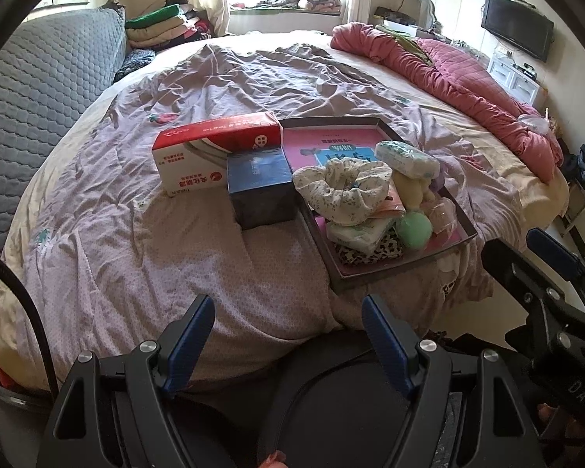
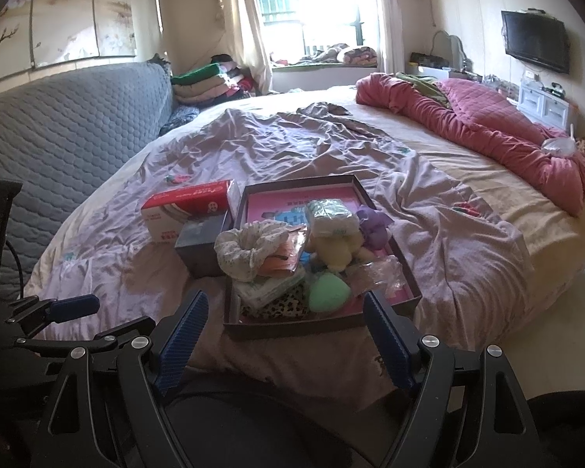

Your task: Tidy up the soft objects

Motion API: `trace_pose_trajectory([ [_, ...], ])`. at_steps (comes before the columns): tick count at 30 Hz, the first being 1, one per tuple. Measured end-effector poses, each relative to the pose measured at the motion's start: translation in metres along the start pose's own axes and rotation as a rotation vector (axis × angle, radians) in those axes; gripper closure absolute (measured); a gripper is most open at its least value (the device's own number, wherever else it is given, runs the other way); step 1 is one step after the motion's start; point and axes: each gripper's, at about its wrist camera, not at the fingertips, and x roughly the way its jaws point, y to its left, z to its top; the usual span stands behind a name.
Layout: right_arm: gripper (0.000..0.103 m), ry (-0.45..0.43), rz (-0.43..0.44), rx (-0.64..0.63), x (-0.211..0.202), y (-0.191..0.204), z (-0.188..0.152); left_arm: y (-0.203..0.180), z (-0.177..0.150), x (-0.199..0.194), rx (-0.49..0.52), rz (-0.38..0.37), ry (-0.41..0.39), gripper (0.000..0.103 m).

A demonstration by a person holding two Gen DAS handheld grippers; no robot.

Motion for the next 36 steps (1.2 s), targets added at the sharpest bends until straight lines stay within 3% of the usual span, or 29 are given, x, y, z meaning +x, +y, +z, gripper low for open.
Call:
trace_pose_trajectory([
  [36, 0.020, 0.003, -0.004, 0.011, 0.0020, -0.0008, -0.0007, 0.0043, -0.0016, 0.0017, 0.009, 0.010, -0.001, 0.026],
])
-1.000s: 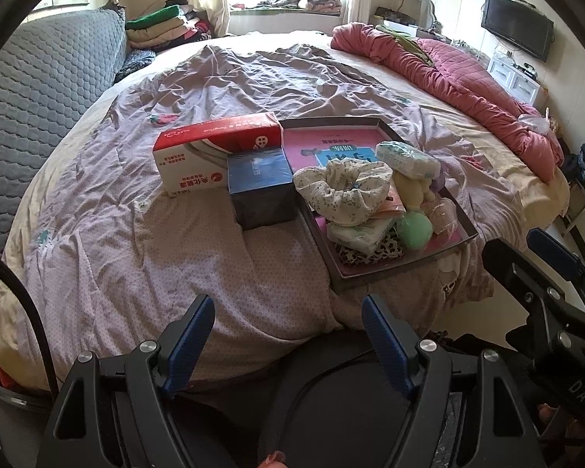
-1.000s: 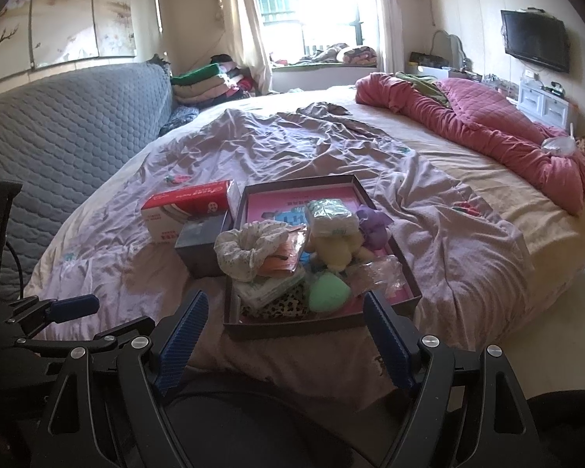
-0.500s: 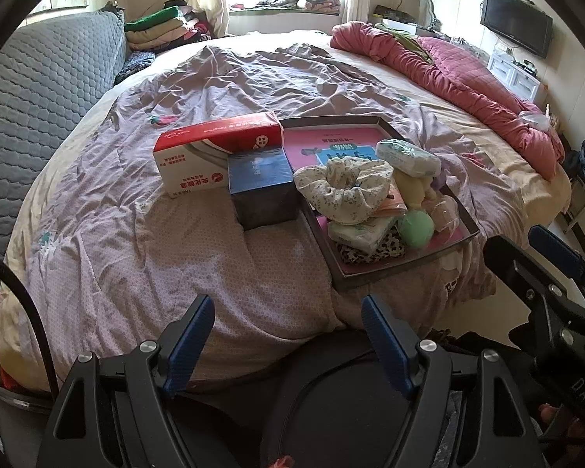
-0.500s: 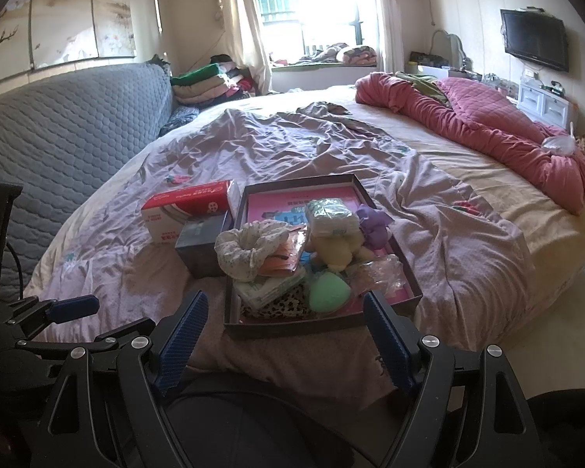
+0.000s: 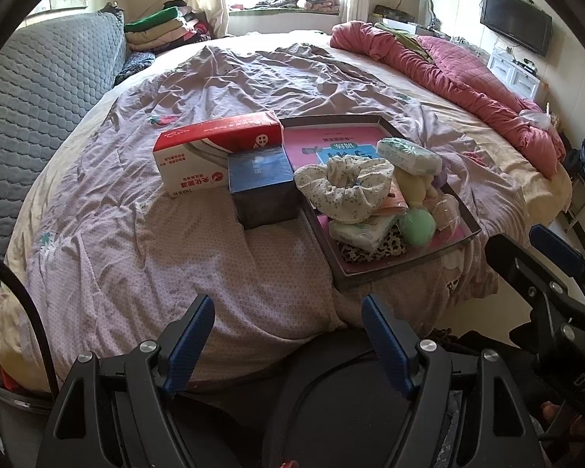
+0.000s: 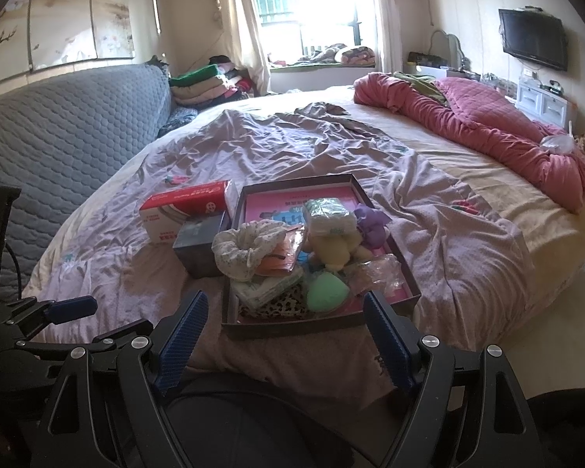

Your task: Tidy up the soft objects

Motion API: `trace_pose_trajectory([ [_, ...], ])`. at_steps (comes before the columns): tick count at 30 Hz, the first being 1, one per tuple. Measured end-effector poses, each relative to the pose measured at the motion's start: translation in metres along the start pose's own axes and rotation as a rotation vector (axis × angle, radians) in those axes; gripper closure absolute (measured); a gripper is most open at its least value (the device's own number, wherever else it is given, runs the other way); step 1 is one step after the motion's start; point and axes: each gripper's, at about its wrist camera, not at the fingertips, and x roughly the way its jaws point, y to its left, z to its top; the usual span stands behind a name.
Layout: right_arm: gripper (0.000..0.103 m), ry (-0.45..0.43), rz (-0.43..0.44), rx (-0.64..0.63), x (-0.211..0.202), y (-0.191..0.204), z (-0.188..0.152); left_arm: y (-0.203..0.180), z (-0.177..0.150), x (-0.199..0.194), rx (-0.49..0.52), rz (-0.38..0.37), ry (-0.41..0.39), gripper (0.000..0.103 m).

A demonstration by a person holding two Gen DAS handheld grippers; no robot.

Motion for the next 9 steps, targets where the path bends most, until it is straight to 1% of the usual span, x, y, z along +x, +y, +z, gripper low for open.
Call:
trace_pose_trajectory([
  [7, 0.020, -0.011, 0.009, 0.010, 0.004, -0.006, -0.005, 0.002, -0.005, 0.013, 0.000, 0.008, 0.011, 0.026],
  [9, 0.020, -0.010, 0.023, 0.021, 0.008, -0.009, -0.007, 0.005, -0.006, 0.020, -0.008, -0.003, 0.015, 0.026],
])
